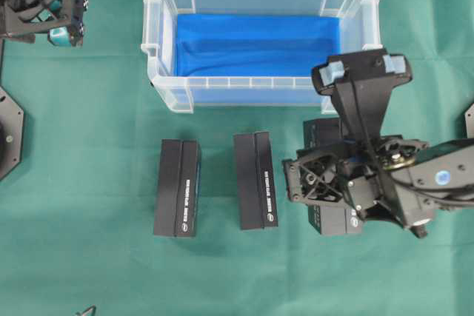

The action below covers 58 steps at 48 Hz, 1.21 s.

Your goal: Take out the box from the case.

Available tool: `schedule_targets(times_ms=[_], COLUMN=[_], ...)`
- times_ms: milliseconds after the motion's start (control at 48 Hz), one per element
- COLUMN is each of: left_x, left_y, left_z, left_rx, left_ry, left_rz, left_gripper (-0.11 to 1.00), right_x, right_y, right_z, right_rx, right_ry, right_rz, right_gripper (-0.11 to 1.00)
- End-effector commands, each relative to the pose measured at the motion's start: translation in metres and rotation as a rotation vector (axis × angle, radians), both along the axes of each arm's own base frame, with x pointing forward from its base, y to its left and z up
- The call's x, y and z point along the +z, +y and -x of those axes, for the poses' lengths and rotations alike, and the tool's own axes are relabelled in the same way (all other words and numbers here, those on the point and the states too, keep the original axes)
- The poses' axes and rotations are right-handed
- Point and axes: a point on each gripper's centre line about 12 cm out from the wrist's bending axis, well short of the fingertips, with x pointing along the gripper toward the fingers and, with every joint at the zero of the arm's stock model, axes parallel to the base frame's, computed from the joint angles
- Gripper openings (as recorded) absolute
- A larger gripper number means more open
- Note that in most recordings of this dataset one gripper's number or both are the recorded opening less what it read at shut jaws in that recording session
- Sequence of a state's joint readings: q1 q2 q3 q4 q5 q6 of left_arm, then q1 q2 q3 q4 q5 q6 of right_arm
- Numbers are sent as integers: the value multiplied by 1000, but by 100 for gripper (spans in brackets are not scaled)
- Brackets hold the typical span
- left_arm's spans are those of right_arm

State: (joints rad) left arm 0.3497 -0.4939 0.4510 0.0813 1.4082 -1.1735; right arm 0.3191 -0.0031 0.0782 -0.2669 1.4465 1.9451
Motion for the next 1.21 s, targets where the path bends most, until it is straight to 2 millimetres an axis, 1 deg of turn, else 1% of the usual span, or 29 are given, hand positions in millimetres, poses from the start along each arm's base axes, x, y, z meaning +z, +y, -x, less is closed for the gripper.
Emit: schedule_targets(times_ms=[0, 187, 375, 521, 708, 791, 1187], left_x=[6, 6, 6, 5, 6, 6, 6], left_y=[-1, -1, 0, -1, 0, 0, 0], left_z=[-1, 0, 0, 0, 0, 0, 0], left_rx=[-5, -3, -2, -4, -2, -2, 0], left_ry=[-20, -22, -23, -22, -24, -24, -23], left_rz=[-6, -8, -8, -6, -7, -7, -8], left_gripper=[96, 96, 96, 96, 96, 96, 96], right_x=[-5, -39, -61, -72, -79, -79, -71], right_y=[0, 0, 0, 0, 1, 1, 1], right_z=[3, 9, 11, 10, 5, 5, 7], right_rx=[-5, -17, -24, -20, -11, -10, -14], right_ry=[-19, -9, -25, -29, -52, -51, -71], right_rz=[-11, -26, -44, -50, -64, -65, -76], right_gripper=[67, 67, 67, 67, 67, 67, 67])
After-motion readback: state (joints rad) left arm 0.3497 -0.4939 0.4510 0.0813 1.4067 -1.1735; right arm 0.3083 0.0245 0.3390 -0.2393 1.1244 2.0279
